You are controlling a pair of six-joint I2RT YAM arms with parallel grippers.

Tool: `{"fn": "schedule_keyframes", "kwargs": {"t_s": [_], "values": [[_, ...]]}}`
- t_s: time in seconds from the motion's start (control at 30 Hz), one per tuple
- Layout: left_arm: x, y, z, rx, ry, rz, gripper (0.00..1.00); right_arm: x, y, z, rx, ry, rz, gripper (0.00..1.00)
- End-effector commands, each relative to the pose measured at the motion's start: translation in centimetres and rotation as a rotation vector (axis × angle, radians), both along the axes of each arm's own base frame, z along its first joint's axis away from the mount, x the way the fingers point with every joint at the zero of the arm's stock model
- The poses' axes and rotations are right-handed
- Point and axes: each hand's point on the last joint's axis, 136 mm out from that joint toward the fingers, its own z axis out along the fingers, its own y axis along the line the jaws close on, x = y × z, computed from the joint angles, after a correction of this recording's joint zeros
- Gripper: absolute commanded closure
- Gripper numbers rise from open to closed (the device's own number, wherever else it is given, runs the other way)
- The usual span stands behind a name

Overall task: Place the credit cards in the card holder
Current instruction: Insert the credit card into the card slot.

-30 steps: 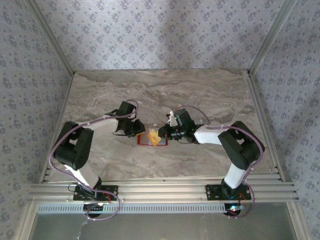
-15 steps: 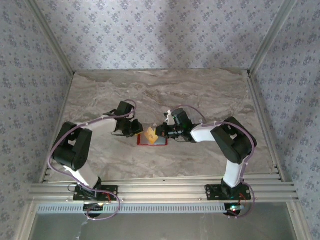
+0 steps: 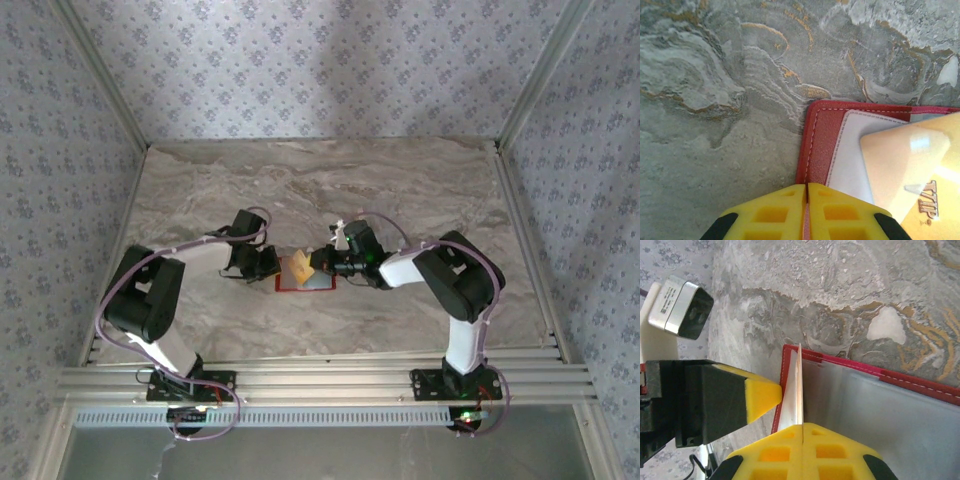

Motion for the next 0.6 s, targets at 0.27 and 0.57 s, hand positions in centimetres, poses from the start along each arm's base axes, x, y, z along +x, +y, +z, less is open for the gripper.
{"fn": "schedule_keyframes", "kwargs": {"t_s": [0.27, 0.57], "values": [[-2.7, 0.6, -3.4, 0.073, 0.088, -0.031, 0.9, 0.5, 0.2, -0.7, 0.031, -0.02, -0.096, 1.0], [-2.7, -0.1, -3.8, 0.067, 0.091, -0.038, 0.9, -0.6, 1.0, -1.2, 0.008, -0.034, -0.101, 1.0]]}}
